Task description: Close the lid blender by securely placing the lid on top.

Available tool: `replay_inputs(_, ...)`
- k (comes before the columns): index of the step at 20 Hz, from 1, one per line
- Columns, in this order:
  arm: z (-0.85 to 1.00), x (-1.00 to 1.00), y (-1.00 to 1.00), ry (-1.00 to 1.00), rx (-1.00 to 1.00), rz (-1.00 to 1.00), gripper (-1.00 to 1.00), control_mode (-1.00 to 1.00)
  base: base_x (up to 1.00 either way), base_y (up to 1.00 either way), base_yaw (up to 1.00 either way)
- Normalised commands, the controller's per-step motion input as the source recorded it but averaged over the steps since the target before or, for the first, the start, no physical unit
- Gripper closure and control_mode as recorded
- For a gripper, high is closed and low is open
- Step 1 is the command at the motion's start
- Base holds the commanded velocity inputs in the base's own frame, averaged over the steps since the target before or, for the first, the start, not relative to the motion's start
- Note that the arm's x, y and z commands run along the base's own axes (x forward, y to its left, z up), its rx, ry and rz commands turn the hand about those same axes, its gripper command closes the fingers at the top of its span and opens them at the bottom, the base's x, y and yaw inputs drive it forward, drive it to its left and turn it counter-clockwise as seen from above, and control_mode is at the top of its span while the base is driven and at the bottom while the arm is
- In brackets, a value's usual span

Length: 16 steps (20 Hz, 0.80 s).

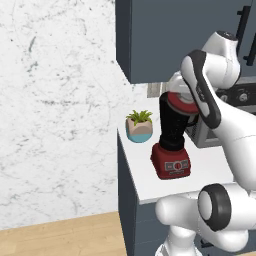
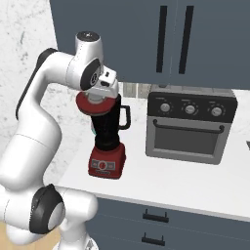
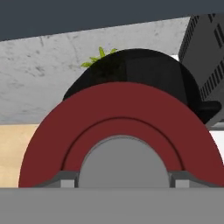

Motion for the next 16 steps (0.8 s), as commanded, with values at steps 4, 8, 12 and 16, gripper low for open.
replay_inputs(4,0.0,0.26,0.0,-0.13,0.0,0.03,1.0,-1.0,0.0,0.0,0.0)
replay_inputs(8,0.0,0.44,0.0,-0.11,0.0,0.03,1.0,-1.0,0.0,0.0,0.0)
replay_inputs(12,0.0,0.5,0.0,-0.02,0.0,0.05,1.0,-1.0,0.0,0.0,0.0)
replay_inputs(16,0.0,0.51,0.0,0.0,-0.01,0.06,1.0,-1.0,0.0,0.0,0.0)
